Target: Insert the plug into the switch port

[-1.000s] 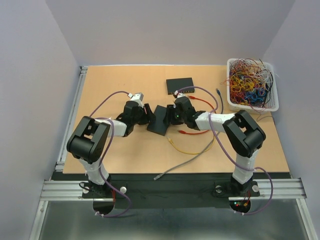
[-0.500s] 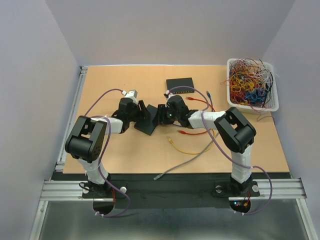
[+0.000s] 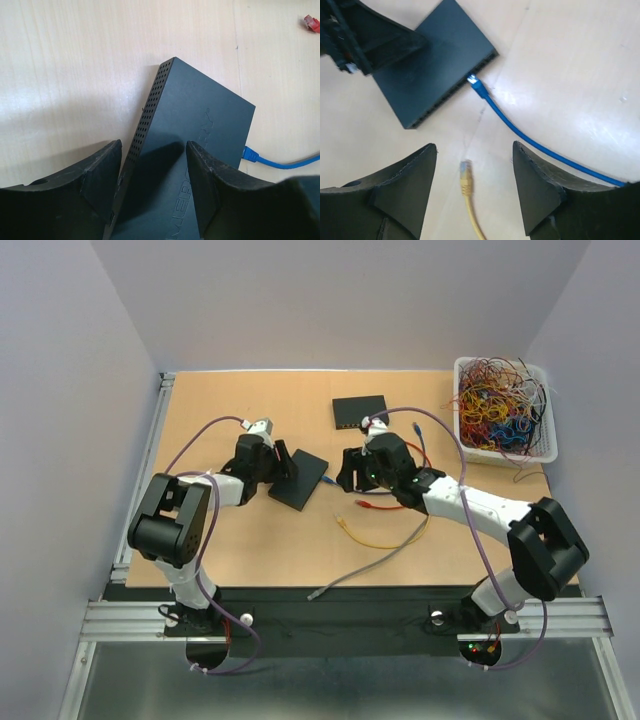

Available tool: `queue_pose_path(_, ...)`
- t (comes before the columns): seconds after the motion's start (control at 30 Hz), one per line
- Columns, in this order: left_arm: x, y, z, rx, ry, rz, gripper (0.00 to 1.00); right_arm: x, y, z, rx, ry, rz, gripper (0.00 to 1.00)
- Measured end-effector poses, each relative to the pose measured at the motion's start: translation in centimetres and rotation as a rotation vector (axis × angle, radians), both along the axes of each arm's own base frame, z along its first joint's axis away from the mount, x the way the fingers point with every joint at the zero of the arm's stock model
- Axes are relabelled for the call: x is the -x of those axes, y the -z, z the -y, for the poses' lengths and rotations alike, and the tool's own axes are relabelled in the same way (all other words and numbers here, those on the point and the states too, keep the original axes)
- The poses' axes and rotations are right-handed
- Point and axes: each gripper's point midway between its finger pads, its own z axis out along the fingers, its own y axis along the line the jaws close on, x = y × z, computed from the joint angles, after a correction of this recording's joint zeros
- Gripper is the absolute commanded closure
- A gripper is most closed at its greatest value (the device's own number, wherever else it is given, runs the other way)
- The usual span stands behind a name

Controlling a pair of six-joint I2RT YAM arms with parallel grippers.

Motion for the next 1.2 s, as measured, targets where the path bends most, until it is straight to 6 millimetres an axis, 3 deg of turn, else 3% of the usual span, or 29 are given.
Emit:
queue_pose_path(0.1,-0.1,-0.5,-0.1,0.004,-0.002,0.010,0.35,0.2,0.5,1.5,0.042,0.032,0.001,0.34)
queue_pose_path(0.3,0.4,-1.8,-0.3,0.015,-0.003,0.036,0.35,2.4,6.3,4.7,0.166,0.059,-0.132,0.35)
queue_pose_path(0.43,1.0,-2.3,-0.5,0.019,-0.002,0.047,0.35,3.7,8.7,6.0,0.224,0.065,-0.200,0.36)
queue_pose_path(0.83,1.5,-2.0,-0.5,0.021,0.006,0.037,0.36,3.1,10.3,6.3,0.274,0.066,-0.203,0.39)
queue_pose_path(1.2,1.5,-2.1,-0.4,0.024,0.009,0.042,0.36,2.2,10.4,5.9,0.298,0.046,-0.181,0.55)
